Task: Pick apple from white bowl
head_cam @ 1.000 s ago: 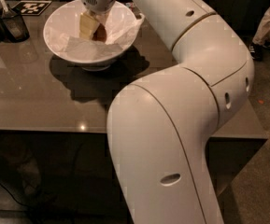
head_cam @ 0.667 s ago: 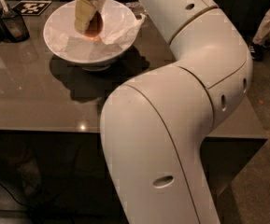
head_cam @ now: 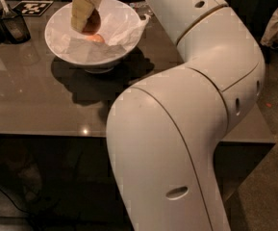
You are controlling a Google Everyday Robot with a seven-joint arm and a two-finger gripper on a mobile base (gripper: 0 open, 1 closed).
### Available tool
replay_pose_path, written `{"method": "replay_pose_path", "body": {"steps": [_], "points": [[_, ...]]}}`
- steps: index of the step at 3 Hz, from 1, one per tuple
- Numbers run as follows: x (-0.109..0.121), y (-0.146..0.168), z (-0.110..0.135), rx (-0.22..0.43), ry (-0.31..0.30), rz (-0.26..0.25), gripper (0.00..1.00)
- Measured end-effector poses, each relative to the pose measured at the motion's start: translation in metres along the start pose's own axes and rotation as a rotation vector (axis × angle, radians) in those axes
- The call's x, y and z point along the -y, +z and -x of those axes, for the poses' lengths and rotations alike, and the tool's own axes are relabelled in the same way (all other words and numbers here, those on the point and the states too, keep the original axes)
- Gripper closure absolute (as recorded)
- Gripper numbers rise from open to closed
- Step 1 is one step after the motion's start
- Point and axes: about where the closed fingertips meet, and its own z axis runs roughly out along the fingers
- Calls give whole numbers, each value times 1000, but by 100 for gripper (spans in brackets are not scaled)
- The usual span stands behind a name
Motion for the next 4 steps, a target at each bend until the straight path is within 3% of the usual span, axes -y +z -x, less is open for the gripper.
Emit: {"method": "replay_pose_path", "body": {"steps": [2, 3, 4], "points": [[-15, 5, 13, 131, -82, 106, 100], [-15, 5, 13, 131, -82, 106, 100], [-11, 6, 15, 200, -84, 115, 100]]}}
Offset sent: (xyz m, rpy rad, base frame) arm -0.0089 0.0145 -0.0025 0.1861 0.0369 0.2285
